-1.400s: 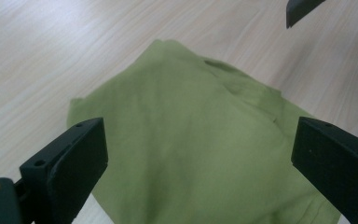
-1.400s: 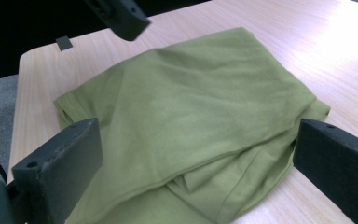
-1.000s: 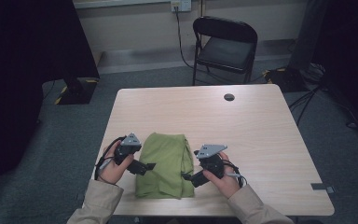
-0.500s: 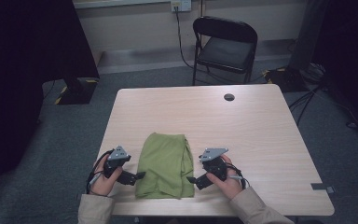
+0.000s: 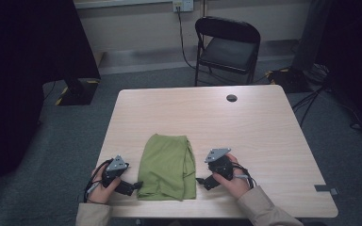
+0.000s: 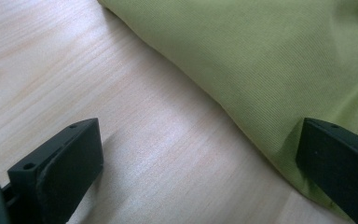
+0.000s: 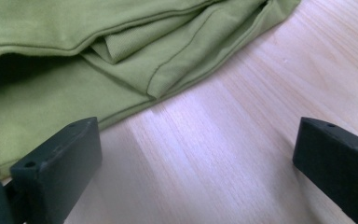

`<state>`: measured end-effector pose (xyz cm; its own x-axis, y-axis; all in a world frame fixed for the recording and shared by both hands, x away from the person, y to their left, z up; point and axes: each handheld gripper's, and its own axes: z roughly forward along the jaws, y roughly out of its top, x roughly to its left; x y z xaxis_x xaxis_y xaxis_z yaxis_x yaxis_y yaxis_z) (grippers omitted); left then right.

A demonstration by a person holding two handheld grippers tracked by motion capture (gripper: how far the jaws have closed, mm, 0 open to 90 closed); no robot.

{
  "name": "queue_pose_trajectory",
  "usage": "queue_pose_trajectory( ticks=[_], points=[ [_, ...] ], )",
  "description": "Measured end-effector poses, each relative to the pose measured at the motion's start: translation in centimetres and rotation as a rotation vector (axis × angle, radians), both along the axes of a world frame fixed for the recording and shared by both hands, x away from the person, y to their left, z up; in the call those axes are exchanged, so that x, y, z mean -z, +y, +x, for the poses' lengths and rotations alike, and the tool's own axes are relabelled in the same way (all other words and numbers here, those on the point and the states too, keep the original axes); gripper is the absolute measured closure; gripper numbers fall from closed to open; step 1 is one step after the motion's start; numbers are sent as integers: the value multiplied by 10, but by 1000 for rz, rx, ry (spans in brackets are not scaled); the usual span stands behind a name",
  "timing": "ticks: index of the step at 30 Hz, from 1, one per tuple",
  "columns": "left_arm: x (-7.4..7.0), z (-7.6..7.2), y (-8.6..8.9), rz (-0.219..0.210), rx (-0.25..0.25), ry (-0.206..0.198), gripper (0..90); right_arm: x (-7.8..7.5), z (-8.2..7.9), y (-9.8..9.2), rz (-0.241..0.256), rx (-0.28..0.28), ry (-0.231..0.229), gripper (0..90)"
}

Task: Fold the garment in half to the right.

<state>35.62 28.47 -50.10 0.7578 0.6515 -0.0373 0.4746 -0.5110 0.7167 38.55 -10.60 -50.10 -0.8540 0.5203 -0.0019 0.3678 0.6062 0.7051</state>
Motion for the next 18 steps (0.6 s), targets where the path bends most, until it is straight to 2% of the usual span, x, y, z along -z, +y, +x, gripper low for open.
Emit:
queue_pose_trajectory(
  ticks=[6,18],
  points=[
    [1,-2,-1,10,-3,-9,0,0,1,-6,-4,20,2,0],
    [1,-4,-3,9,-36,-9,0,0,-2,-2,-4,18,0,0]
  ],
)
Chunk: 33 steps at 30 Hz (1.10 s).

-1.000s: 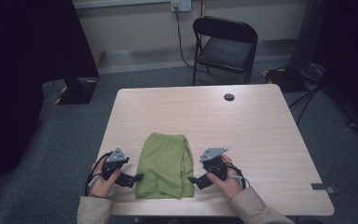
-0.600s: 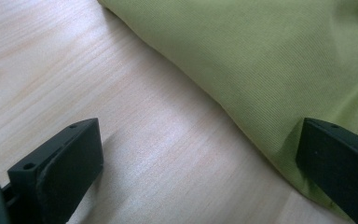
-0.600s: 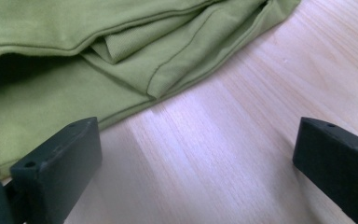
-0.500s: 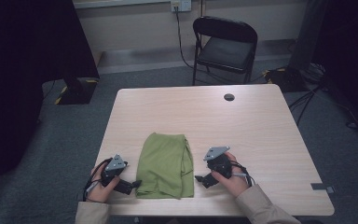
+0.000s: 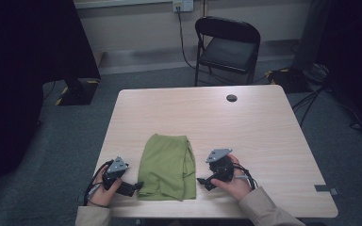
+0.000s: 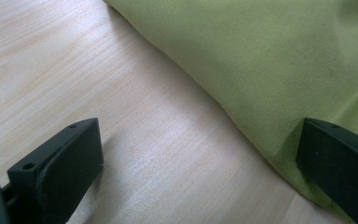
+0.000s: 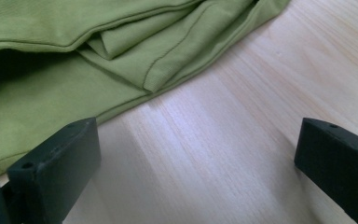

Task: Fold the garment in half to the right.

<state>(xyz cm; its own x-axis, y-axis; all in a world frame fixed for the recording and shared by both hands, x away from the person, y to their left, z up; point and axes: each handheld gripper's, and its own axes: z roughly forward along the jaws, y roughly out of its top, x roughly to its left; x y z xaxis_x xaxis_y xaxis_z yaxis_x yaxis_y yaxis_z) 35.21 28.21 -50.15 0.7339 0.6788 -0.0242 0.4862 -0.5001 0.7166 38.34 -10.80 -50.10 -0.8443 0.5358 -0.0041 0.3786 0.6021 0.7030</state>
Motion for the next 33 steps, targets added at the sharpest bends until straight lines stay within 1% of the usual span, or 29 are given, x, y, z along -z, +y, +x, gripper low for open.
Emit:
queue_pose_trajectory(
  ticks=[5,7,8,12,14,15,18,20,21,22,24,25,27,30,33],
  points=[
    [0,0,0,-1,0,1,0,-1,-1,3,14,-13,0,30],
    [0,0,0,-3,0,2,0,-1,-1,5,31,-20,0,51],
    [0,0,1,-6,1,4,0,-2,-2,6,49,-26,-7,70],
    [0,0,0,-4,-2,3,0,-6,-2,8,86,-48,-9,58],
    [0,0,0,-2,-3,2,0,-7,-3,10,86,-56,-13,60],
    [0,0,0,-2,-4,2,0,-9,-3,12,95,-68,-16,60],
    [0,0,0,-1,-4,2,0,-10,-4,15,115,-82,0,65],
    [0,0,0,-2,-4,2,0,-10,-4,16,117,-87,3,60],
    [0,0,0,-2,-5,2,0,-10,-5,18,119,-100,0,59],
    [0,0,0,-1,-4,2,0,-10,-6,21,125,-126,-4,60],
    [0,0,0,-1,-4,2,0,-9,-7,22,121,-132,-5,60],
    [0,0,0,-1,-4,2,0,-9,-8,25,114,-148,-2,54],
    [0,0,0,-1,-4,2,0,-9,-8,28,93,-157,-2,49],
    [0,0,0,-2,-4,2,0,-9,-7,29,105,-170,10,38],
    [0,0,0,-2,-5,2,0,-12,-8,31,115,-189,1,38]
  ],
)
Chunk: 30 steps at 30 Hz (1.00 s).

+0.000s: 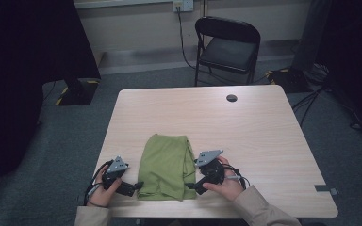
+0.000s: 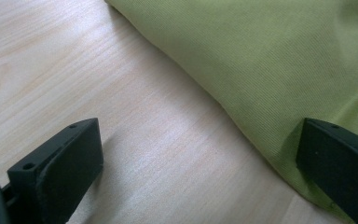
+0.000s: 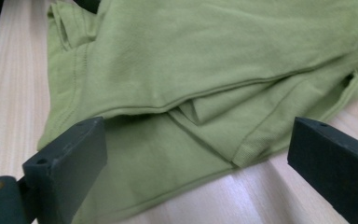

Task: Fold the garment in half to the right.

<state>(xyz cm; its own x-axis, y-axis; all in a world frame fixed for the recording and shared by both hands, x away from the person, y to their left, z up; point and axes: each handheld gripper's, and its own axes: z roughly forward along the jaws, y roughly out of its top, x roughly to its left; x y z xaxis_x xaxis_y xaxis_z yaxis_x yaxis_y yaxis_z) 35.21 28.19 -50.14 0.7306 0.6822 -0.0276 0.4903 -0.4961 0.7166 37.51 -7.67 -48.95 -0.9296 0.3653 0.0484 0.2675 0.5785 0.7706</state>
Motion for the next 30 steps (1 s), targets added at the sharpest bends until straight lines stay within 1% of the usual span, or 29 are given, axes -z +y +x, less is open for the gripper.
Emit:
queue_pose_trajectory(
  ticks=[3,4,5,6,7,8,9,11,12,14,16,18,19,20,22,24,25,26,28,30],
  points=[
    [0,0,0,0,0,0,0,-1,-2,4,-10,-10,18,10],
    [0,0,0,1,1,-1,0,-1,-2,7,-27,-14,22,27],
    [0,0,0,0,0,0,0,-1,-4,8,-32,-30,16,51],
    [0,0,0,1,1,-1,0,-1,-5,10,-33,-42,12,51],
    [0,0,0,1,1,-1,0,-1,-5,11,-34,-41,11,46],
    [0,0,0,1,1,-1,0,-1,-6,12,-30,-45,12,66],
    [0,0,0,1,0,-1,0,-2,-6,13,-25,-60,13,99],
    [0,0,0,1,1,-1,0,-3,-7,15,-14,-70,12,121],
    [0,0,0,0,0,0,0,-4,-8,16,-10,-82,11,165],
    [0,0,0,0,0,0,0,-6,-9,18,4,-103,16,202],
    [0,0,0,0,0,0,0,-8,-10,21,-2,-126,7,262],
    [0,0,0,1,1,-1,0,-7,-11,25,-13,-141,6,292],
    [0,0,0,0,0,0,0,-7,-12,26,-21,-151,8,335],
    [0,0,0,0,0,0,0,-6,-12,28,-27,-170,7,402],
    [0,0,0,0,0,0,0,-4,-14,30,-47,-174,-1,466],
    [0,0,0,1,0,0,0,-2,-14,32,-57,-194,2,544],
    [0,0,0,0,0,0,0,-2,-15,33,-65,-200,-4,609],
    [0,0,0,0,2,0,0,-1,-15,33,-73,-205,-3,647],
    [0,0,0,0,3,0,0,-2,-16,34,-77,-213,3,742],
    [0,0,1,-1,4,1,0,-2,-15,34,-79,-222,14,809]
  ],
)
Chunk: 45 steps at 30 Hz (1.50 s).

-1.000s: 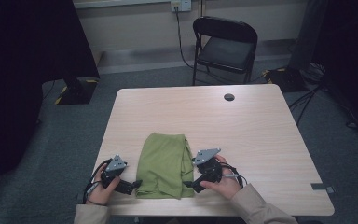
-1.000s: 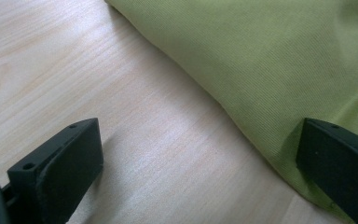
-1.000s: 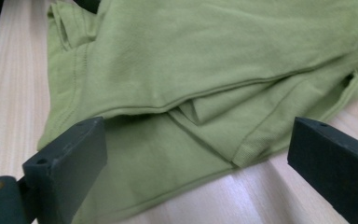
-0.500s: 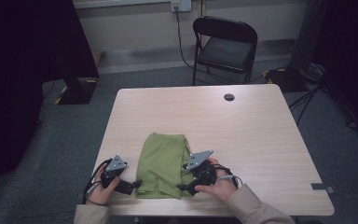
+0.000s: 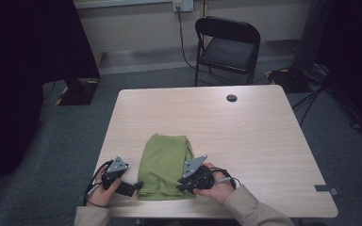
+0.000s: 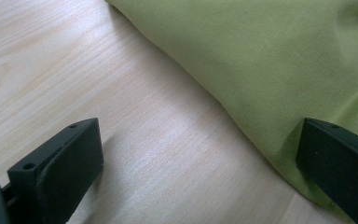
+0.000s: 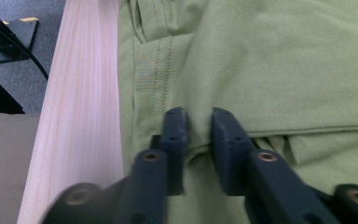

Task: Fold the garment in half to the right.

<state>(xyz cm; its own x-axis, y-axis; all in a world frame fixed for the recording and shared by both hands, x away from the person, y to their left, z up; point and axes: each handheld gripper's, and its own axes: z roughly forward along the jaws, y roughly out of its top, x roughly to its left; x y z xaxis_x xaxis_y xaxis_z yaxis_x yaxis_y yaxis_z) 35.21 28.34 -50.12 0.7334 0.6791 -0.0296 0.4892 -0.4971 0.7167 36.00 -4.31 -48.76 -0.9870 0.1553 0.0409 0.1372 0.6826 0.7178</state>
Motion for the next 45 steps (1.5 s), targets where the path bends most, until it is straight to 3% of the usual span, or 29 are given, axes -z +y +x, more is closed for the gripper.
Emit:
queue_pose_trajectory(
  ticks=[5,7,15,21,24,30,34,35,38,40,41,45],
  points=[
    [-2,0,3,-8,-13,11,8,-2,2,-5,9,15,3,878],
    [-2,0,5,-12,-19,11,10,-4,3,-8,18,14,9,880],
    [-3,-1,2,2,-1,12,8,-23,1,-19,32,27,-38,880],
    [-4,-1,1,15,16,-3,8,-24,5,-31,58,64,-34,880],
    [-3,-1,1,18,1,8,19,-26,6,-36,73,79,-37,880],
    [-2,-1,-1,28,12,5,19,-6,10,-39,-6,78,-12,873],
    [-1,-1,-2,28,11,3,5,0,10,-41,-3,85,-11,842],
    [-1,-1,-2,28,10,3,3,0,10,-41,-8,81,-17,821],
    [-1,-1,-2,25,11,-2,2,-1,10,-42,5,76,-18,638],
    [0,-1,-2,23,9,-5,0,-1,11,-43,11,95,-22,395],
    [0,-1,-2,22,8,-7,0,-1,12,-43,16,105,-5,329],
    [0,-1,-2,18,8,-9,0,-1,12,-49,38,162,-20,47]
  ],
)
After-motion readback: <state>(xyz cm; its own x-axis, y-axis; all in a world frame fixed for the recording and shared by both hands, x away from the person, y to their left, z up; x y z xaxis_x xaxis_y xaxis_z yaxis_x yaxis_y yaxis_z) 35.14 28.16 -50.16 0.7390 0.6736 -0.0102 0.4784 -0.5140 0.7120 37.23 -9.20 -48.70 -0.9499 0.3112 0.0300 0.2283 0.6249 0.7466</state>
